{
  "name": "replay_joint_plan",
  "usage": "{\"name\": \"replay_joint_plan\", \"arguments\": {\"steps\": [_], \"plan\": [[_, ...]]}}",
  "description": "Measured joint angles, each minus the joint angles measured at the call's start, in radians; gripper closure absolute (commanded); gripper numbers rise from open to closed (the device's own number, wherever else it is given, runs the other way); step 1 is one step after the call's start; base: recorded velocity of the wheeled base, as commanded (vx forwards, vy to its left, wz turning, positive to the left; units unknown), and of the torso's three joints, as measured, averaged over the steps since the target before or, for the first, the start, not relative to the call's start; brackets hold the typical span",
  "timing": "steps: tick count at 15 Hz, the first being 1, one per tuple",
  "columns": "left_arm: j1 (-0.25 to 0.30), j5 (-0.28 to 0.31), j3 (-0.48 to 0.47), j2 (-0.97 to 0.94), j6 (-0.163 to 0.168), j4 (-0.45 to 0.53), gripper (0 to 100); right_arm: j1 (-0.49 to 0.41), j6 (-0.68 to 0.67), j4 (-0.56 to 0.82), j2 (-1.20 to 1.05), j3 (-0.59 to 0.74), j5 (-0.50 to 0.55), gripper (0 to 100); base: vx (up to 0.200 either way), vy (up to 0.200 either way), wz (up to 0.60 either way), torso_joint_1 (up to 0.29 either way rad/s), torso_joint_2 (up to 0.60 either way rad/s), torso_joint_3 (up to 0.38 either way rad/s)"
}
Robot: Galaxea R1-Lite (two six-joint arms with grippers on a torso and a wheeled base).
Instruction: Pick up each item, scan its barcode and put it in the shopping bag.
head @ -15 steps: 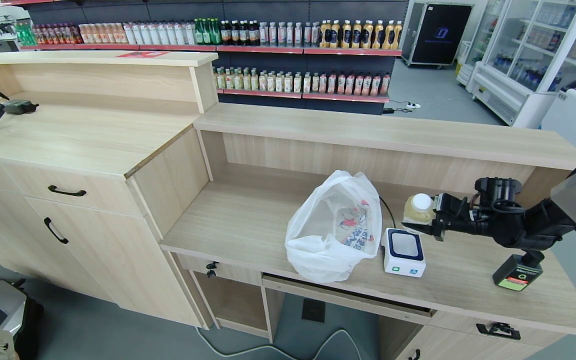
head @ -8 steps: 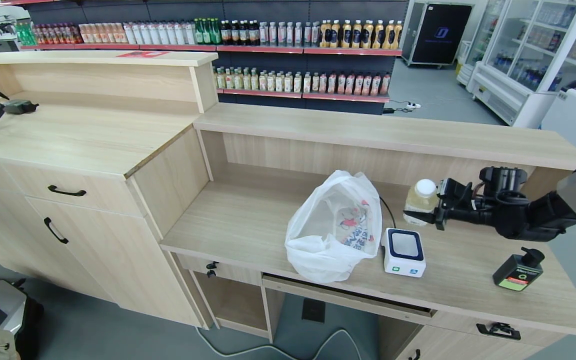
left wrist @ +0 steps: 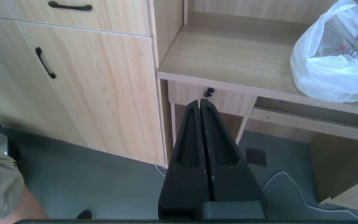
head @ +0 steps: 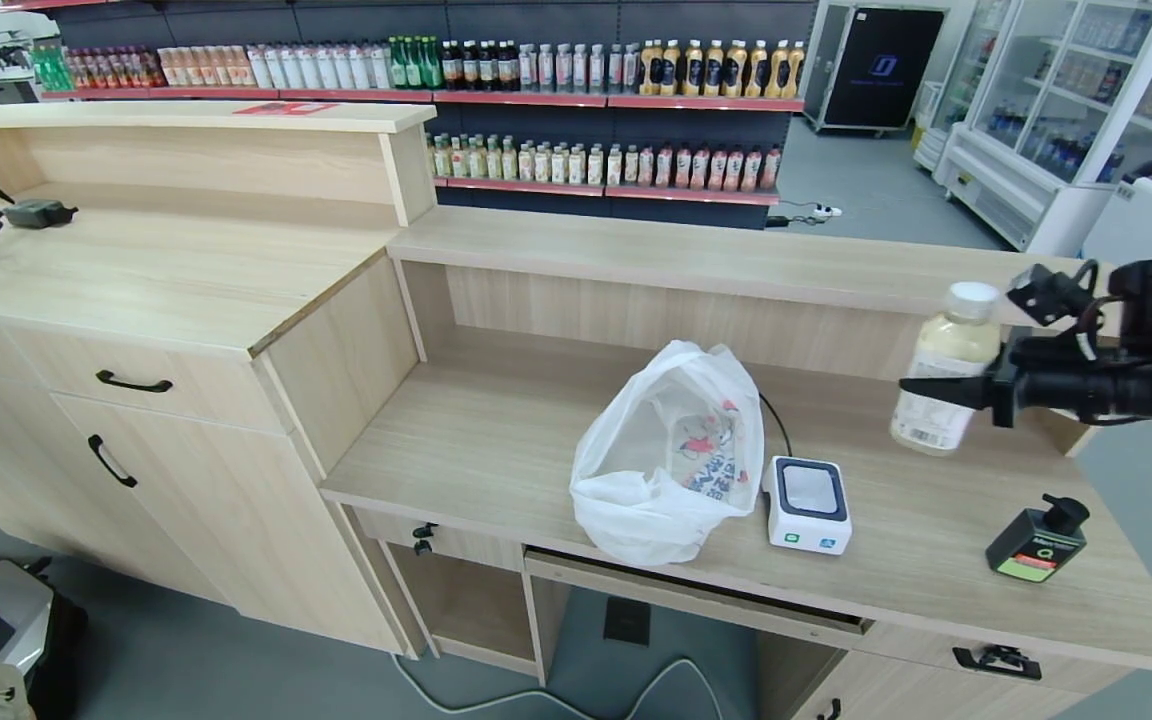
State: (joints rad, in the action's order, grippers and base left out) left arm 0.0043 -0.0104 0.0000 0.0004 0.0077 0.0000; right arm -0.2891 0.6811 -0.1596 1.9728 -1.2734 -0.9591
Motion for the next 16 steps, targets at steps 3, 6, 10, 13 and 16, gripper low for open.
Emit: {"name": "replay_joint_plan", "arguments": {"steps": [3, 6, 10, 13, 16], "plan": [[0.000, 0.000, 0.000, 0.000, 0.000, 0.000, 100, -0.108, -0.224, 0.208, -0.192, 0.089, 0.040, 100, 0.000, 0.000, 0.00, 0.000, 0.00, 0.000], [0.000, 0.000, 0.000, 0.000, 0.000, 0.000, 100, -0.121, -0.455, 0.236, -0.331, 0.145, 0.143, 100, 0.000, 0.000, 0.00, 0.000, 0.00, 0.000], [0.000, 0.000, 0.000, 0.000, 0.000, 0.000, 100, -0.089, -0.502, 0.194, -0.415, 0.160, 0.319, 100, 0.000, 0.000, 0.00, 0.000, 0.00, 0.000], [0.000, 0.000, 0.000, 0.000, 0.000, 0.000, 100, -0.007, -0.609, -0.079, -0.416, 0.176, 0.566, 100, 0.000, 0.000, 0.00, 0.000, 0.00, 0.000], [0.000, 0.000, 0.000, 0.000, 0.000, 0.000, 100, 0.103, -0.581, -0.302, -0.367, 0.214, 0.905, 100, 0.000, 0.000, 0.00, 0.000, 0.00, 0.000]]}}
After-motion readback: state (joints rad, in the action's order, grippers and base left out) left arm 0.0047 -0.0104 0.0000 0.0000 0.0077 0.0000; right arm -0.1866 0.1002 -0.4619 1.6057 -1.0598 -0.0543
